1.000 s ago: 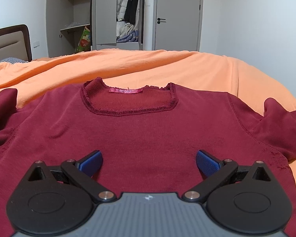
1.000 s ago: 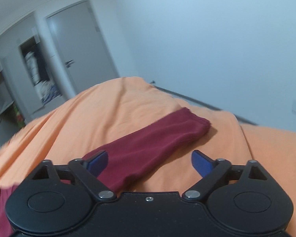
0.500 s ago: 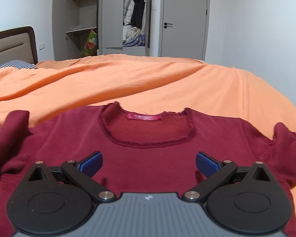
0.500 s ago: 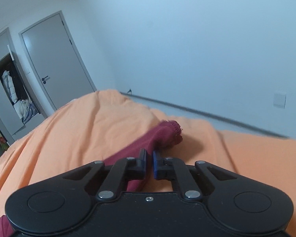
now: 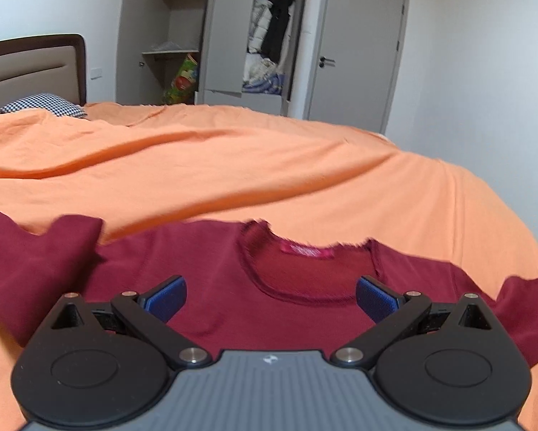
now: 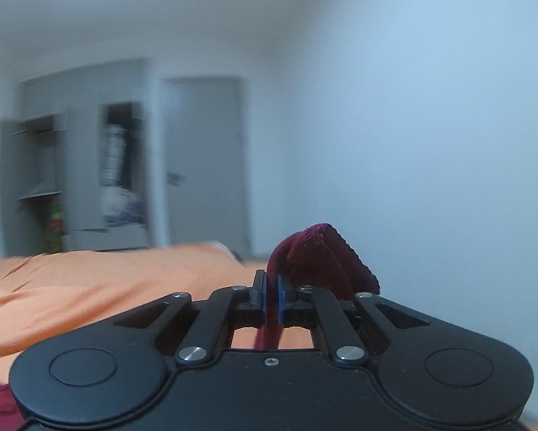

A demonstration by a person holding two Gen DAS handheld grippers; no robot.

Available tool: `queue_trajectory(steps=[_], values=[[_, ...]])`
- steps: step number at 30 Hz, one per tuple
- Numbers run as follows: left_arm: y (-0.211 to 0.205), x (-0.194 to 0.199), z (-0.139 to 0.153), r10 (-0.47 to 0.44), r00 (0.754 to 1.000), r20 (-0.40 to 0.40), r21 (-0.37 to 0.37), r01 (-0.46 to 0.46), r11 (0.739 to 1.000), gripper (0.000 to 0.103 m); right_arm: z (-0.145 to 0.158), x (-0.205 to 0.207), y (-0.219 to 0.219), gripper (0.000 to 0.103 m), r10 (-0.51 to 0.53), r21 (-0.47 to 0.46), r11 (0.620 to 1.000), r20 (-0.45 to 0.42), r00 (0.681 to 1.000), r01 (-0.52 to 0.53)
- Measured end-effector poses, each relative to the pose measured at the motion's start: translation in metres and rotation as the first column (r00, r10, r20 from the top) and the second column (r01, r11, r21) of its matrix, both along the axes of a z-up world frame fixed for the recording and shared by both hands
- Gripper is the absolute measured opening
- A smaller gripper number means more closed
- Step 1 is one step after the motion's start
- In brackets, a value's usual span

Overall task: Fold small clothes
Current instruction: 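Lift the sleeve with the right tool, fold it across the body, release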

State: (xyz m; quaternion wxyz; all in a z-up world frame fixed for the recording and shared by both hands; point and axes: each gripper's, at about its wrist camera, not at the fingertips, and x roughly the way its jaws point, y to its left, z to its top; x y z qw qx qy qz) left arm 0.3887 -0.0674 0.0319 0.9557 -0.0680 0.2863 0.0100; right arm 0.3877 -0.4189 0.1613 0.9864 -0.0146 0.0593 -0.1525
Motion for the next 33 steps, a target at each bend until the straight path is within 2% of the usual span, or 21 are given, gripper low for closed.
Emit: queue_trajectory(steps=[3, 6, 9, 13, 18, 24, 28, 31, 32, 33], values=[[0.02, -0.003, 0.007, 0.038, 0.999, 0.016, -0.025, -0.037, 0.999, 0.103, 0.016, 0.003, 0.068, 0.005, 0.148, -0.153, 0.978, 0.016, 0.989, -0.144], [0.044, -0.007, 0.014, 0.081, 0.996, 0.026, -0.057, -0.08, 0.995, 0.103, 0.017, 0.008, 0.135, 0.005, 0.281, -0.274, 0.921, -0.021, 0.959, -0.276], [0.068, -0.011, 0.019, 0.126, 0.992, 0.033, -0.074, -0.123, 0.99, 0.103, 0.006, 0.012, 0.195, 0.005, 0.395, -0.33, 0.856, -0.082, 0.915, -0.399], [0.098, -0.018, 0.023, 0.17, 0.984, 0.044, -0.076, -0.167, 0.983, 0.103, -0.021, 0.012, 0.27, 0.005, 0.506, -0.35, 0.771, -0.17, 0.846, -0.532], [0.13, -0.024, 0.024, 0.215, 0.976, 0.045, -0.071, -0.212, 0.975, 0.103, -0.07, 0.01, 0.346, 0.005, 0.561, -0.332, 0.696, -0.302, 0.771, -0.637], [0.146, -0.025, 0.018, 0.237, 0.971, 0.043, -0.069, -0.234, 0.97, 0.103, -0.132, 0.006, 0.41, 0.005, 0.528, -0.43, 0.605, -0.412, 0.742, -0.67], [0.144, -0.025, 0.01, 0.231, 0.973, 0.029, -0.076, -0.228, 0.971, 0.103, -0.155, 0.003, 0.421, 0.008, 0.522, -0.448, 0.558, -0.464, 0.716, -0.698], [0.141, -0.025, 0.006, 0.211, 0.977, 0.03, -0.098, -0.207, 0.973, 0.103, -0.163, 0.007, 0.421, 0.017, 0.532, -0.42, 0.537, -0.504, 0.68, -0.732], [0.14, -0.025, 0.005, 0.206, 0.978, 0.031, -0.106, -0.202, 0.974, 0.103, -0.166, 0.008, 0.419, 0.027, 0.533, -0.412, 0.534, -0.513, 0.672, -0.738], [0.139, -0.024, 0.004, 0.201, 0.979, 0.032, -0.115, -0.196, 0.974, 0.103, -0.168, 0.006, 0.417, 0.041, 0.53, -0.41, 0.532, -0.521, 0.669, -0.741]])
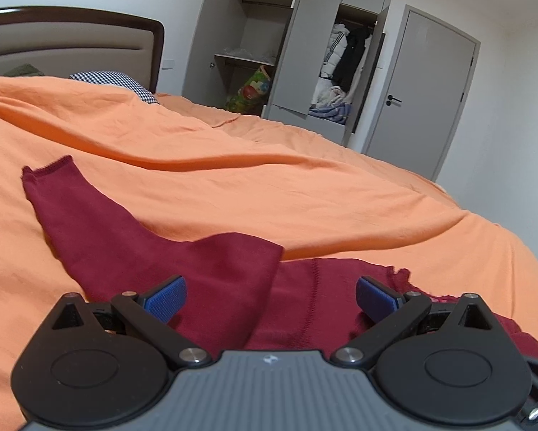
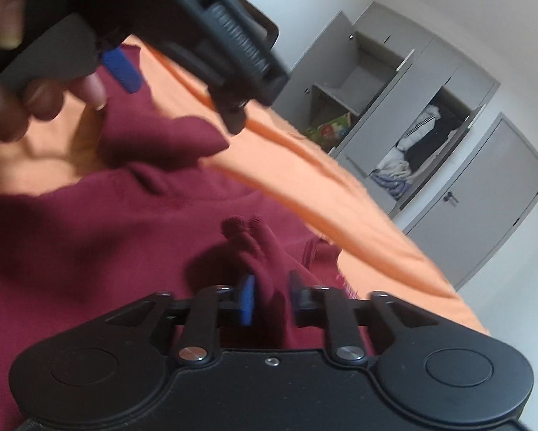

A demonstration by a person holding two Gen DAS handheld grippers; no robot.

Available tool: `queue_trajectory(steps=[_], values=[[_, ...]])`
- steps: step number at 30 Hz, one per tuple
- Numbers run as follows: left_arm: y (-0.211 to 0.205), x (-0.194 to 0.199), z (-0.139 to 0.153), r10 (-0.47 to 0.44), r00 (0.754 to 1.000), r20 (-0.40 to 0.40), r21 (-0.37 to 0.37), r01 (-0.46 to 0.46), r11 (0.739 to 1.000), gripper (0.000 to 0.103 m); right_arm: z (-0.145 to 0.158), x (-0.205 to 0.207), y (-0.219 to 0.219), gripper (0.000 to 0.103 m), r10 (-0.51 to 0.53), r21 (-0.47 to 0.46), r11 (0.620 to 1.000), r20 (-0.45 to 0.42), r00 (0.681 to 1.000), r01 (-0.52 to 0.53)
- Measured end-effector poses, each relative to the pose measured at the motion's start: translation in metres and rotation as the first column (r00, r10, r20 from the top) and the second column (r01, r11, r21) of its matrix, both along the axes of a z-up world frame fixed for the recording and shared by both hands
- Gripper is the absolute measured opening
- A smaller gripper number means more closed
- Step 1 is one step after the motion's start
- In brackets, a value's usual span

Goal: Fold small clothes

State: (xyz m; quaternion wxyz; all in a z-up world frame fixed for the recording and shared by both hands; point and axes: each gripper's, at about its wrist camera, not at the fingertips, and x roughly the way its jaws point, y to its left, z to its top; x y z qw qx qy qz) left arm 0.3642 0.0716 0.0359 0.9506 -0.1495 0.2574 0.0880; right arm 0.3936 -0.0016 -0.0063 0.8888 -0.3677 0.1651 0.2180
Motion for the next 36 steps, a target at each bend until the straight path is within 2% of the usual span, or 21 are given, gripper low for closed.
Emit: queue_trajectory(steps=[2, 4, 6, 9, 12, 15, 17, 20, 22, 28, 32, 36], values=[[-0.003, 0.0, -0.002, -0.013, 1.0, 0.01, -0.017, 0.013, 1.0, 0.103, -0.003, -0.002, -0.007, 0.059, 0.005, -0.015, 1.0, -0.007, 1.0, -0.005], [-0.007, 0.001, -0.006, -0.022, 1.0, 0.013, -0.033, 0.023, 0.999, 0.103, -0.005, -0.011, -0.021, 0.067, 0.008, -0.008, 1.0, -0.016, 1.0, -0.009], [-0.013, 0.003, -0.011, -0.039, 0.999, 0.009, -0.039, 0.039, 0.998, 0.103, -0.005, -0.019, -0.038, 0.081, -0.003, 0.018, 1.0, -0.031, 1.0, 0.003], [-0.028, 0.01, -0.024, -0.066, 0.998, -0.017, -0.021, 0.066, 0.998, 0.103, 0.007, -0.027, -0.065, 0.09, -0.007, 0.088, 0.996, -0.074, 0.997, 0.013], [-0.044, 0.016, -0.039, -0.096, 0.995, -0.042, 0.022, 0.097, 0.995, 0.103, 0.018, -0.033, -0.1, 0.094, -0.044, 0.144, 0.988, -0.095, 0.995, 0.057], [-0.058, 0.019, -0.054, -0.095, 0.993, -0.076, 0.08, 0.101, 0.992, 0.103, 0.028, -0.028, -0.14, 0.095, -0.135, 0.176, 0.973, -0.083, 0.987, 0.148], [-0.067, 0.02, -0.062, -0.079, 0.992, -0.1, 0.142, 0.093, 0.985, 0.103, 0.033, -0.015, -0.17, 0.097, -0.217, 0.2, 0.952, -0.097, 0.971, 0.233], [-0.075, 0.022, -0.069, -0.077, 0.99, -0.118, 0.19, 0.099, 0.977, 0.103, 0.039, 0.009, -0.218, 0.101, -0.336, 0.309, 0.873, -0.182, 0.924, 0.378], [-0.078, 0.022, -0.073, -0.077, 0.99, -0.119, 0.206, 0.101, 0.973, 0.103, 0.041, 0.024, -0.245, 0.102, -0.372, 0.384, 0.814, -0.235, 0.898, 0.437], [-0.079, 0.019, -0.077, -0.081, 0.99, -0.113, 0.209, 0.104, 0.972, 0.103, 0.033, 0.076, -0.305, 0.1, -0.389, 0.53, 0.599, -0.463, 0.797, 0.6], [-0.075, 0.018, -0.078, -0.086, 0.991, -0.104, 0.19, 0.105, 0.976, 0.103, 0.025, 0.101, -0.328, 0.082, -0.363, 0.575, 0.468, -0.568, 0.739, 0.671], [-0.074, 0.018, -0.079, -0.087, 0.991, -0.099, 0.187, 0.105, 0.977, 0.103, 0.016, 0.111, -0.342, 0.063, -0.377, 0.559, 0.399, -0.622, 0.686, 0.727]])
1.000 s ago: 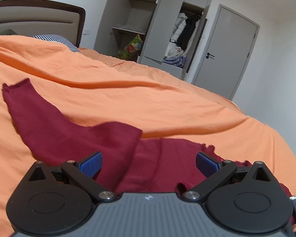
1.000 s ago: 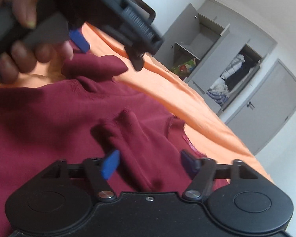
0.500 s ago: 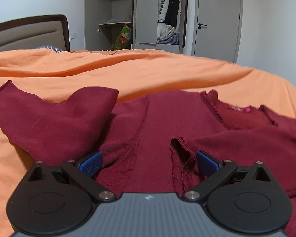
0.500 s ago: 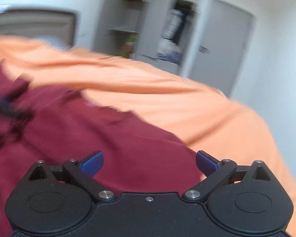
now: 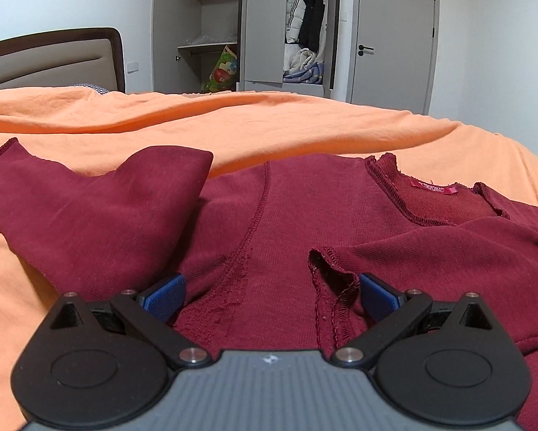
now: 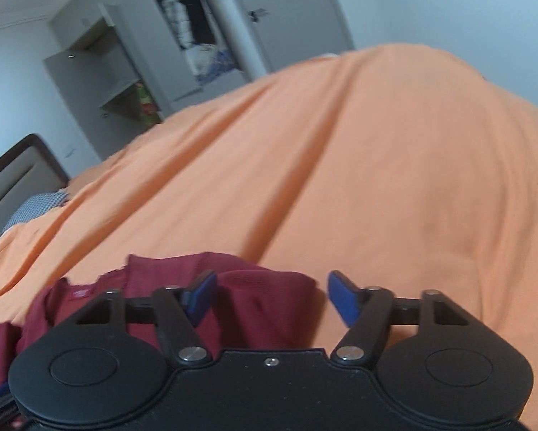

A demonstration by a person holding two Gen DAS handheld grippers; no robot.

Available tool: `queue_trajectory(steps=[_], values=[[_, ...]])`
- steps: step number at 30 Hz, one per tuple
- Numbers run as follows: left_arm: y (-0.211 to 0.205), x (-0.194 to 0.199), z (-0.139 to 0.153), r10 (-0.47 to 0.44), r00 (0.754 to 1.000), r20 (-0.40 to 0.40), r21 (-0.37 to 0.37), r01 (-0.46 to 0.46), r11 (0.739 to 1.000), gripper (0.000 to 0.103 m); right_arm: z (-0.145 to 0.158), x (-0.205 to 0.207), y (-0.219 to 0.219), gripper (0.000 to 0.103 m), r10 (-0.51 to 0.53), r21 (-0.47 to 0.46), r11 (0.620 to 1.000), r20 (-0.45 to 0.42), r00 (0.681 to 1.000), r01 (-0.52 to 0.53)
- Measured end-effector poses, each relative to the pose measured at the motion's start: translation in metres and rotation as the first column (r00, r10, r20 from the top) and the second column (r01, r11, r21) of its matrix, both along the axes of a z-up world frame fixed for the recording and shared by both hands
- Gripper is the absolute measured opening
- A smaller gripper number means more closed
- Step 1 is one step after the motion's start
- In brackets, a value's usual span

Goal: Fold small clothes

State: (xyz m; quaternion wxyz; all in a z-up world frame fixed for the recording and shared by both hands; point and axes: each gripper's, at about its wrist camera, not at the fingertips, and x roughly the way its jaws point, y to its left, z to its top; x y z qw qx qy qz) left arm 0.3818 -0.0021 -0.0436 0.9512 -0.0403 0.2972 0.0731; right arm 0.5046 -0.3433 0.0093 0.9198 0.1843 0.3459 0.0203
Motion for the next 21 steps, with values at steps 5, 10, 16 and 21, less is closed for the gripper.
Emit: queue_trajectory(steps=[5, 10, 16, 21], values=[[0.001, 0.0, 0.0, -0.001, 1.0, 0.004, -0.002, 0.001, 1.0, 0.103, -0.007, 0.009, -0.006, 0.014, -0.005, 0.031, 1.0, -0.032, 0.999, 0.006], [0.003, 0.0, 0.0, -0.005, 1.0, 0.006, -0.017, 0.005, 1.0, 0.103, 0.016, 0.005, -0.005, 0.007, 0.05, -0.084, 0.995, 0.054, 0.997, -0.046], [0.003, -0.001, 0.0, -0.005, 1.0, 0.014, -0.018, 0.005, 1.0, 0.103, 0.028, 0.002, 0.015, 0.007, 0.169, -0.345, 0.931, 0.109, 0.98, -0.123], [0.003, -0.001, 0.0, -0.004, 1.0, 0.015, -0.016, 0.005, 1.0, 0.103, 0.002, 0.001, 0.013, 0.024, 0.15, -0.324, 0.938, 0.046, 0.988, -0.128]])
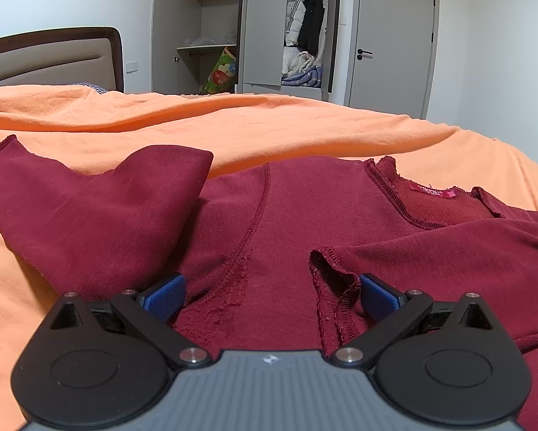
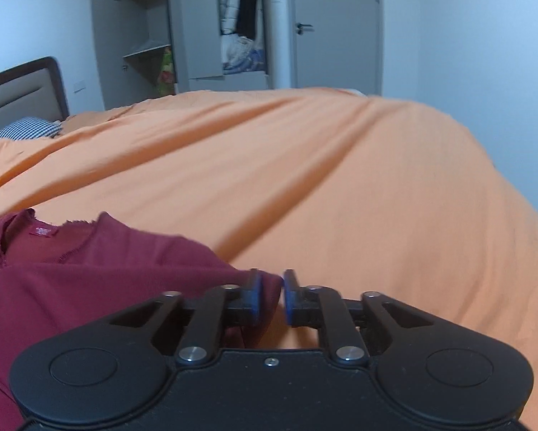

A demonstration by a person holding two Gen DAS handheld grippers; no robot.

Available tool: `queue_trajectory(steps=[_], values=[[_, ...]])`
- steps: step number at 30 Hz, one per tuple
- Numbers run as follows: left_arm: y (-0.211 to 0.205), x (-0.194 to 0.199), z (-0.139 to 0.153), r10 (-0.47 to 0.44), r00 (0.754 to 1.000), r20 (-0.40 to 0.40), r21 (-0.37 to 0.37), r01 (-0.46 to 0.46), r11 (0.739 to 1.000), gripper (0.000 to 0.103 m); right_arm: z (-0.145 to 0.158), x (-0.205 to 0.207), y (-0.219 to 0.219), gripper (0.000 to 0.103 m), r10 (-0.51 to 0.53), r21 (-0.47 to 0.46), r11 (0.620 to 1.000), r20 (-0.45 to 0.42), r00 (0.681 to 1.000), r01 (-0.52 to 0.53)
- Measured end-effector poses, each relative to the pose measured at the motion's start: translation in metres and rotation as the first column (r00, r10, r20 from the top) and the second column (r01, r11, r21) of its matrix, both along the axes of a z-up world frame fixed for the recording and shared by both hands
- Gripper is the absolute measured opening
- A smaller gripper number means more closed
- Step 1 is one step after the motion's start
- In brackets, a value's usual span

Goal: Fold small clothes

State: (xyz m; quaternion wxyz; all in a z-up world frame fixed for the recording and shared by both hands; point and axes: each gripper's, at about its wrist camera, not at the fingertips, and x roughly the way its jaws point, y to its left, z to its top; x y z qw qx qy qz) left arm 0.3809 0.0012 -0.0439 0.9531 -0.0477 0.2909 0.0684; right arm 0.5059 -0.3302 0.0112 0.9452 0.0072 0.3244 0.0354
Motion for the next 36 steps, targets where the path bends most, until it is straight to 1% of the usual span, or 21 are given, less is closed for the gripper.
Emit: queue_trajectory(steps=[1, 3, 5, 6, 7, 9, 10, 11, 12, 13, 15, 19, 22, 27, 29, 31, 32, 33, 34, 35, 36], values=[[0.0, 0.0, 0.0, 0.0, 1.0, 0.0, 0.001, 0.0, 1.0, 0.103, -0.002, -0.003, -0.002, 0.027, -0.004, 0.023, 1.0, 0.0, 1.0, 0.004], [0.0, 0.0, 0.0, 0.0, 1.0, 0.0, 0.002, 0.0, 1.0, 0.103, -0.001, -0.012, -0.004, 0.042, -0.023, 0.053, 0.998, 0.007, 1.0, 0.023], [0.0, 0.0, 0.0, 0.0, 1.0, 0.0, 0.004, 0.0, 1.0, 0.103, 0.002, -0.022, -0.009, 0.047, -0.033, 0.088, 0.996, 0.019, 0.999, 0.031], [0.0, 0.0, 0.0, 0.0, 1.0, 0.001, 0.005, 0.0, 1.0, 0.103, 0.004, -0.026, -0.011, 0.053, -0.035, 0.111, 0.993, 0.016, 0.999, 0.033], [-0.001, 0.0, 0.0, 0.0, 1.0, 0.002, 0.006, 0.0, 1.0, 0.103, 0.004, -0.03, -0.012, 0.055, -0.034, 0.146, 0.989, 0.008, 0.999, 0.032], [-0.001, 0.0, 0.0, 0.001, 1.0, 0.003, 0.008, -0.001, 1.0, 0.103, 0.002, -0.036, -0.013, 0.056, -0.024, 0.208, 0.978, -0.021, 0.999, 0.028], [-0.001, 0.0, 0.0, 0.001, 1.0, 0.003, 0.008, -0.001, 1.0, 0.103, 0.0, -0.038, -0.012, 0.054, -0.014, 0.228, 0.973, -0.039, 0.999, 0.023], [-0.001, 0.0, 0.0, 0.001, 1.0, 0.004, 0.008, -0.001, 1.0, 0.103, -0.002, -0.04, -0.011, 0.042, -0.005, 0.232, 0.973, -0.053, 0.999, 0.017], [-0.001, 0.0, 0.0, 0.0, 1.0, 0.006, 0.007, 0.0, 1.0, 0.103, -0.005, -0.043, -0.008, 0.021, 0.003, 0.224, 0.975, -0.062, 0.998, 0.011], [-0.001, 0.0, 0.0, 0.0, 1.0, 0.007, 0.005, 0.0, 1.0, 0.103, -0.006, -0.046, -0.006, 0.016, 0.008, 0.217, 0.976, -0.064, 0.998, 0.006], [0.0, 0.0, 0.003, -0.002, 1.0, 0.012, 0.002, 0.001, 1.0, 0.102, -0.006, -0.055, -0.004, 0.011, 0.002, 0.201, 0.98, -0.043, 0.999, 0.007], [-0.002, 0.002, 0.008, -0.02, 1.0, 0.016, 0.01, 0.019, 1.0, 0.101, -0.005, -0.074, -0.006, 0.009, -0.053, 0.211, 0.976, -0.01, 0.999, 0.054], [-0.002, 0.005, 0.006, -0.018, 1.0, 0.002, 0.011, 0.018, 1.0, 0.102, -0.012, -0.086, -0.007, 0.008, -0.096, 0.211, 0.973, -0.008, 0.995, 0.095], [-0.003, 0.005, 0.004, -0.02, 1.0, 0.002, 0.013, 0.02, 1.0, 0.102, -0.026, -0.09, -0.006, 0.007, -0.125, 0.209, 0.97, -0.017, 0.992, 0.126], [-0.003, 0.005, 0.005, -0.02, 1.0, 0.002, 0.013, 0.02, 1.0, 0.102, -0.026, -0.09, -0.001, 0.008, -0.121, 0.175, 0.977, -0.009, 0.993, 0.121], [-0.003, 0.003, 0.008, -0.019, 1.0, 0.001, 0.013, 0.019, 1.0, 0.103, -0.025, -0.091, 0.004, 0.015, -0.119, 0.15, 0.982, 0.002, 0.993, 0.117], [-0.003, 0.002, 0.011, -0.018, 1.0, 0.0, 0.012, 0.018, 1.0, 0.103, -0.023, -0.093, 0.006, 0.025, -0.12, 0.138, 0.983, 0.014, 0.993, 0.117], [-0.003, 0.0, 0.014, -0.017, 1.0, -0.002, 0.009, 0.017, 1.0, 0.103, -0.021, -0.094, 0.007, 0.042, -0.118, 0.125, 0.986, 0.029, 0.993, 0.113], [-0.003, -0.002, 0.017, -0.015, 1.0, -0.007, 0.005, 0.015, 1.0, 0.103, -0.018, -0.097, 0.009, 0.052, -0.112, 0.112, 0.988, 0.048, 0.993, 0.106], [-0.002, -0.005, 0.021, -0.015, 1.0, -0.011, 0.0, 0.015, 1.0, 0.103, -0.016, -0.099, 0.011, 0.066, -0.104, 0.1, 0.99, 0.064, 0.993, 0.097], [-0.002, -0.009, 0.024, -0.017, 1.0, -0.012, -0.006, 0.017, 1.0, 0.103, -0.013, -0.101, 0.015, 0.073, -0.093, 0.085, 0.993, 0.079, 0.993, 0.086]])
